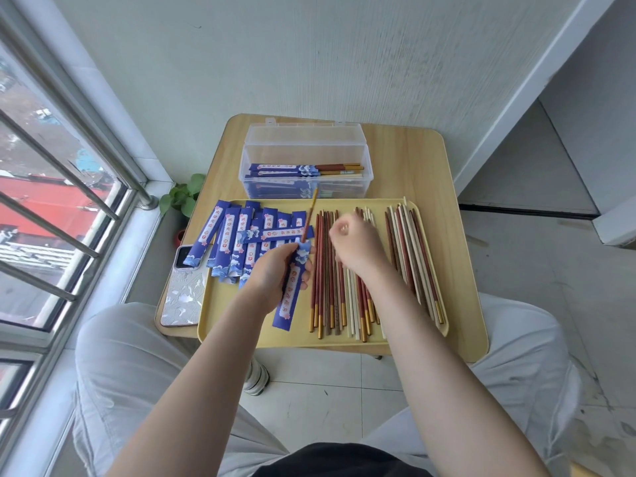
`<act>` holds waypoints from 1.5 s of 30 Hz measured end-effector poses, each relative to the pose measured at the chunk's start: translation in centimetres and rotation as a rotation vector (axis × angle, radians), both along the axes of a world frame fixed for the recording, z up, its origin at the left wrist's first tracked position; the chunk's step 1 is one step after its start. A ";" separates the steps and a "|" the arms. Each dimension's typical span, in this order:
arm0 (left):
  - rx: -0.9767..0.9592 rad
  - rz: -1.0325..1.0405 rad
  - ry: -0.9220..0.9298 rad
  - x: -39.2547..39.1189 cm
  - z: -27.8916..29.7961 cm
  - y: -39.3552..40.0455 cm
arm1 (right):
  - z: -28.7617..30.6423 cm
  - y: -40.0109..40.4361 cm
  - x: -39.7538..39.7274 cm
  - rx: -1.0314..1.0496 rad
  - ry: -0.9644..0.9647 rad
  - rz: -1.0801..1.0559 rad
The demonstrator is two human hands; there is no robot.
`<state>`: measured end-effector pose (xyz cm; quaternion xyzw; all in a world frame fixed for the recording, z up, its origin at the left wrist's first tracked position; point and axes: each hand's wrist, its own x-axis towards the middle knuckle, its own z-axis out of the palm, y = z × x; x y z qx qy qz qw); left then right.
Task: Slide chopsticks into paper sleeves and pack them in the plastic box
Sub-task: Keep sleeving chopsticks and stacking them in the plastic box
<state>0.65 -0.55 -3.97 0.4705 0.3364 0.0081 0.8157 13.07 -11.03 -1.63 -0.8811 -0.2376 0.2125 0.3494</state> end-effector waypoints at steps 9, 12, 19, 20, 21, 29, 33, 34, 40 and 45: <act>-0.217 0.194 -0.067 -0.2 0.1 0.2 | -3.0 1.3 -3.2 -0.520 -0.147 0.204; -0.299 0.205 -0.135 -0.5 0.1 0.3 | -2.7 1.5 -3.5 -0.517 -0.148 0.207; -0.345 0.211 -0.163 -0.5 -0.3 0.5 | -2.6 1.6 -3.9 -0.519 -0.184 0.184; -0.343 0.214 -0.159 -0.5 -0.4 0.5 | -2.6 1.5 -3.7 -0.496 -0.169 0.182; -0.341 0.217 -0.155 -0.5 -0.5 0.5 | -2.5 1.3 -3.5 -0.472 -0.153 0.184; -0.336 0.207 -0.139 -0.4 -0.5 0.2 | -2.1 0.5 -3.0 -0.392 -0.079 0.186; -0.324 0.205 -0.116 -0.5 -0.6 0.3 | -2.0 -0.1 -2.1 -0.369 0.012 0.162; -0.311 0.203 -0.105 -0.5 -0.6 0.3 | -2.1 -0.2 -1.9 -0.367 0.035 0.160; -0.219 0.174 -0.039 -0.3 -0.3 0.3 | -1.8 -1.6 -0.8 -0.123 0.261 0.086; -0.062 0.141 0.051 0.1 0.4 -0.1 | 1.0 -2.6 -0.2 0.327 0.420 0.033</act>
